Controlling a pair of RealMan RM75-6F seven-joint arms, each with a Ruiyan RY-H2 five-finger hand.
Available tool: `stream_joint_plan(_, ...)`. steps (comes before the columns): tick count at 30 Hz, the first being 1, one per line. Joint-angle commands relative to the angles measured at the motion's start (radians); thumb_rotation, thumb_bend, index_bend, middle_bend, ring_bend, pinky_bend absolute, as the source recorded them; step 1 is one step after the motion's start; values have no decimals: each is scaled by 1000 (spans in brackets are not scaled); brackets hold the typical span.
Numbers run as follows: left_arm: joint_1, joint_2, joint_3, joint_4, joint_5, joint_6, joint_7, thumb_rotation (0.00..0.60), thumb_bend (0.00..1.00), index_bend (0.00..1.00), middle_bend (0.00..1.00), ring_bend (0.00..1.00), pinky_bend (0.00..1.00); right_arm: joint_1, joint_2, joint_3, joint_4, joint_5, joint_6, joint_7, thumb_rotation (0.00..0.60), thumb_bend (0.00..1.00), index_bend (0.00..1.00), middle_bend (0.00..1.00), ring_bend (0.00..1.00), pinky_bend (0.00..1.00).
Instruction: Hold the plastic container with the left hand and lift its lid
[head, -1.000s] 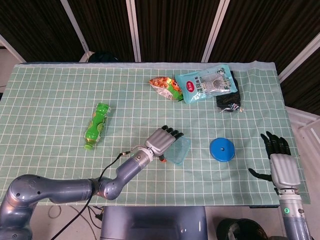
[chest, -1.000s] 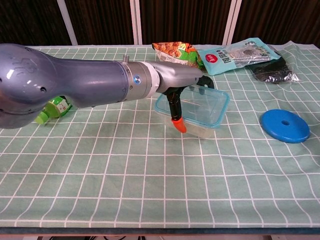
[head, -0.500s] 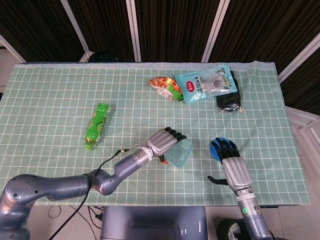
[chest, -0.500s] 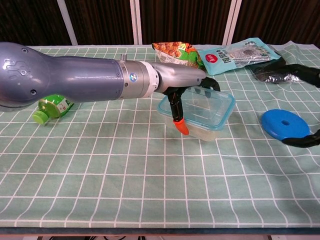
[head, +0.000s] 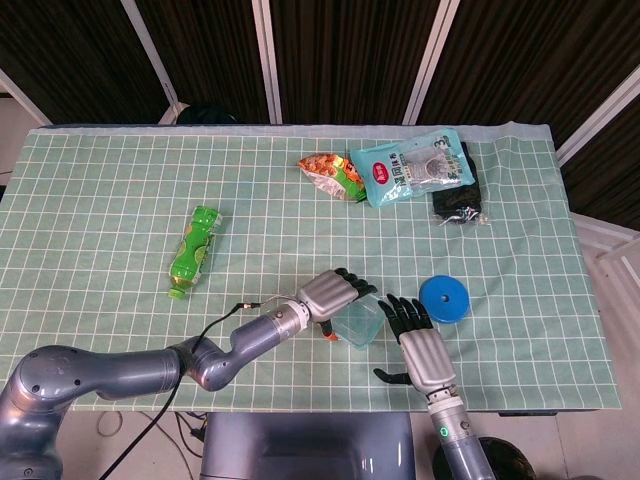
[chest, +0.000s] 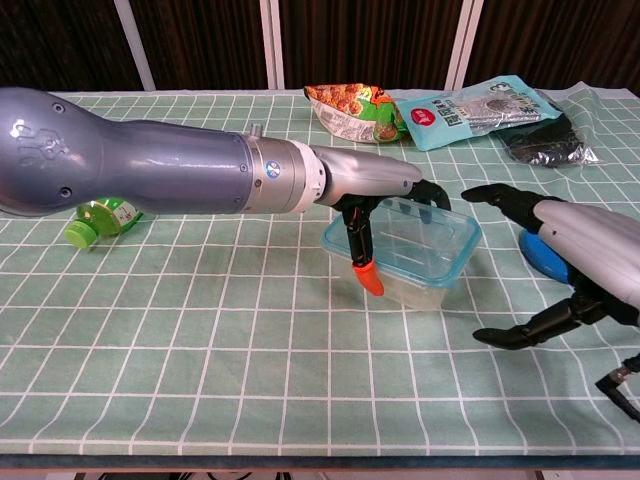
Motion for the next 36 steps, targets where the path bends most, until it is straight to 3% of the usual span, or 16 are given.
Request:
stream_joint_plan(1,-9,3,6,-1,0,-6,-11,600,63,299,320,306,436,4,-29,9,21,-1,9,2,600,147,0,0,0,0)
stream_joint_plan(15,-39,13,38,-12,-16,6,-35,600,63,299,320,306,436,19,-88,49,27,21,22,11,600,149,0,0,0,0)
stream_joint_plan(36,-66,13,74,-21,-35,27,-56,600,63,297,320,306,436,23,-112,67,48,52,28,48,600,147,0,0,0,0)
